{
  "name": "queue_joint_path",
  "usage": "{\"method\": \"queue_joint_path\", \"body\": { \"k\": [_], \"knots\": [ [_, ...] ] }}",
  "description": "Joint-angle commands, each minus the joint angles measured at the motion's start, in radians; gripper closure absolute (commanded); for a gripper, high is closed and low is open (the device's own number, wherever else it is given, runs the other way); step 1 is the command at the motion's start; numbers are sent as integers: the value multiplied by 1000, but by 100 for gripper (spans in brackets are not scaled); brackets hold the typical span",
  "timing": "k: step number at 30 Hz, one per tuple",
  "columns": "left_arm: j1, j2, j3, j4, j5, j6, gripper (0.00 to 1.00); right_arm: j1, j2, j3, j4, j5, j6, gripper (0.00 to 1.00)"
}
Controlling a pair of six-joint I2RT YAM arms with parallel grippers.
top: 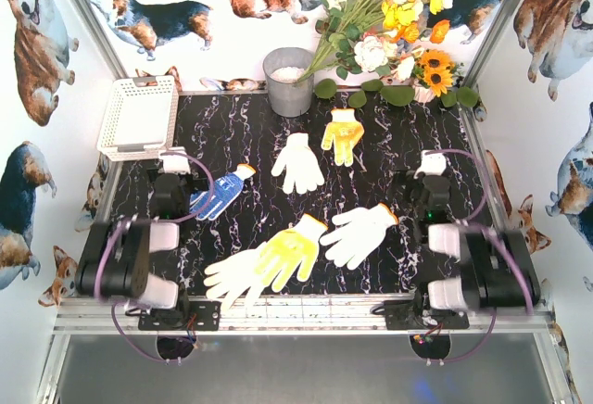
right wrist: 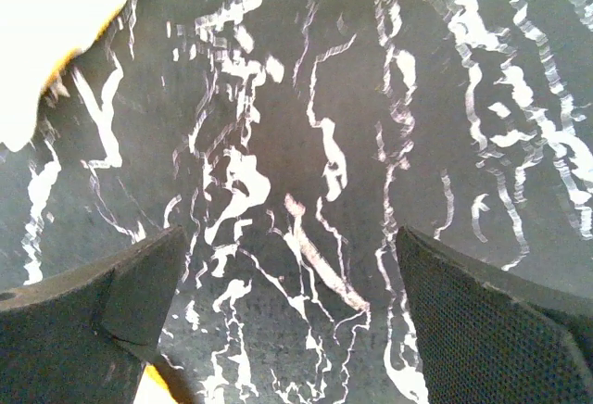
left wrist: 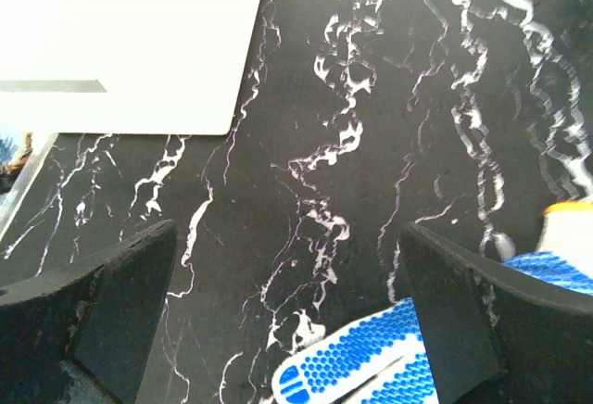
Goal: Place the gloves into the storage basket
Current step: Pick up the glove from the center of the board.
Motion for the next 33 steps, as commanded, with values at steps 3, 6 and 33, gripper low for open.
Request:
{"method": "queue_joint_path", "body": {
  "k": [3, 6, 33],
  "knots": [
    [-78, -354, 141, -501, -189, -122, 0, -2, -439, 139, -455, 159, 209, 0],
    [-85, -465, 222, -702, -175, -228, 0, -3, -582, 179, -624, 74, 267, 0],
    [-85, -525, 599, -1201, -27, -133, 0, 102, -171, 384, -1315, -143, 661, 27]
  ]
}}
